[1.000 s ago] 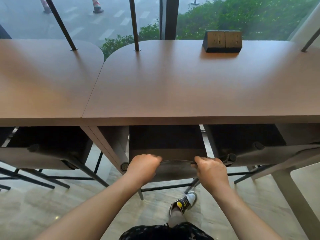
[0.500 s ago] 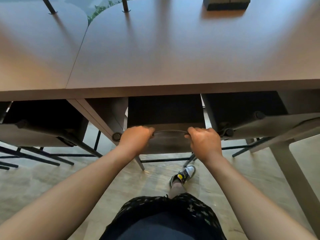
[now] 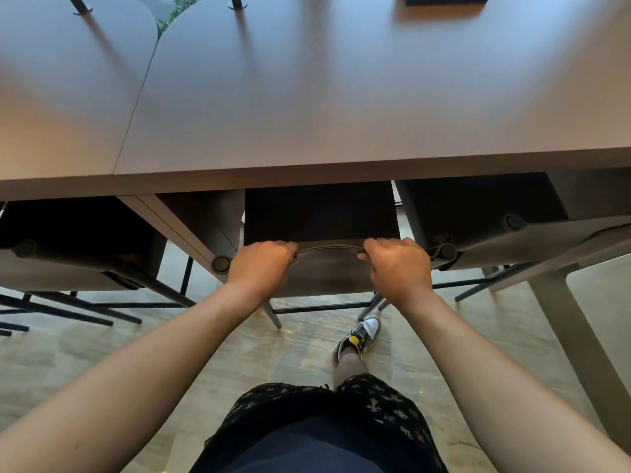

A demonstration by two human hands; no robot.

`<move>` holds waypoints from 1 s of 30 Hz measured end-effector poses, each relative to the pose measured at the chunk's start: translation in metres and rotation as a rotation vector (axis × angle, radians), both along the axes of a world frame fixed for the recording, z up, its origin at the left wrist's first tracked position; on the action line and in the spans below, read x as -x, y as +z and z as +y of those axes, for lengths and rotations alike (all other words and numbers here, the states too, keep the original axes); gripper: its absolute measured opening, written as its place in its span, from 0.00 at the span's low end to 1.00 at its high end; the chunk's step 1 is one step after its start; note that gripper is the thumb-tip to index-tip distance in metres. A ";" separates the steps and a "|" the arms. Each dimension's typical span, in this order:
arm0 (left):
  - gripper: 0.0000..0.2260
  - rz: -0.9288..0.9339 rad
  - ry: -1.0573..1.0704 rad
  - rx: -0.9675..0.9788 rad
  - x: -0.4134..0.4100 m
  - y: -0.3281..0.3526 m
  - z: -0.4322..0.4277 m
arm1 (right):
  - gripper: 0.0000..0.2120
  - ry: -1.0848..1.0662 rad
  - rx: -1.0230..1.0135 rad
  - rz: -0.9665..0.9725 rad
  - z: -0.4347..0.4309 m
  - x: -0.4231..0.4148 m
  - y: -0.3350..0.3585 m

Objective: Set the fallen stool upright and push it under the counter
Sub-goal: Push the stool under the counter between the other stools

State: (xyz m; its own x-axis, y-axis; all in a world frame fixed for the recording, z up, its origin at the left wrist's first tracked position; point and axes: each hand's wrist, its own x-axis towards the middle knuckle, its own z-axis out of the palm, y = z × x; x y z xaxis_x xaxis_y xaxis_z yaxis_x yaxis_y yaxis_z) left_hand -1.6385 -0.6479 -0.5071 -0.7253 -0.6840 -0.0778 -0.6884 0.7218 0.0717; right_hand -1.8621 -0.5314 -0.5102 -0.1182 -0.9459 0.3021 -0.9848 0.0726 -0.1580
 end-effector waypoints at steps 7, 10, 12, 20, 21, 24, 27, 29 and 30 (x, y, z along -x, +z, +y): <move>0.06 0.007 0.014 -0.009 0.008 0.001 0.000 | 0.09 0.062 0.031 0.023 -0.007 0.017 -0.001; 0.04 0.000 0.013 -0.012 0.016 0.002 0.000 | 0.09 0.065 0.013 0.026 -0.009 0.024 0.002; 0.04 -0.003 0.012 -0.025 0.020 0.002 0.001 | 0.09 0.051 -0.023 0.015 -0.009 0.027 0.004; 0.08 0.012 -0.021 -0.074 0.020 0.002 -0.009 | 0.08 -0.035 -0.237 -0.025 -0.014 0.030 0.002; 0.09 0.014 -0.036 -0.063 0.020 0.002 -0.010 | 0.08 -0.037 -0.255 -0.031 -0.014 0.031 0.001; 0.15 0.036 -0.058 -0.036 0.018 0.001 -0.008 | 0.13 -0.029 -0.285 -0.041 -0.014 0.032 0.002; 0.20 0.073 -0.060 -0.026 0.018 0.002 -0.007 | 0.18 -0.026 -0.276 -0.066 -0.015 0.029 0.004; 0.20 0.069 -0.062 -0.038 0.018 0.004 -0.007 | 0.18 -0.034 -0.292 -0.058 -0.014 0.028 0.005; 0.19 0.054 -0.065 -0.044 0.019 0.005 -0.006 | 0.17 -0.045 -0.308 -0.049 -0.013 0.027 0.006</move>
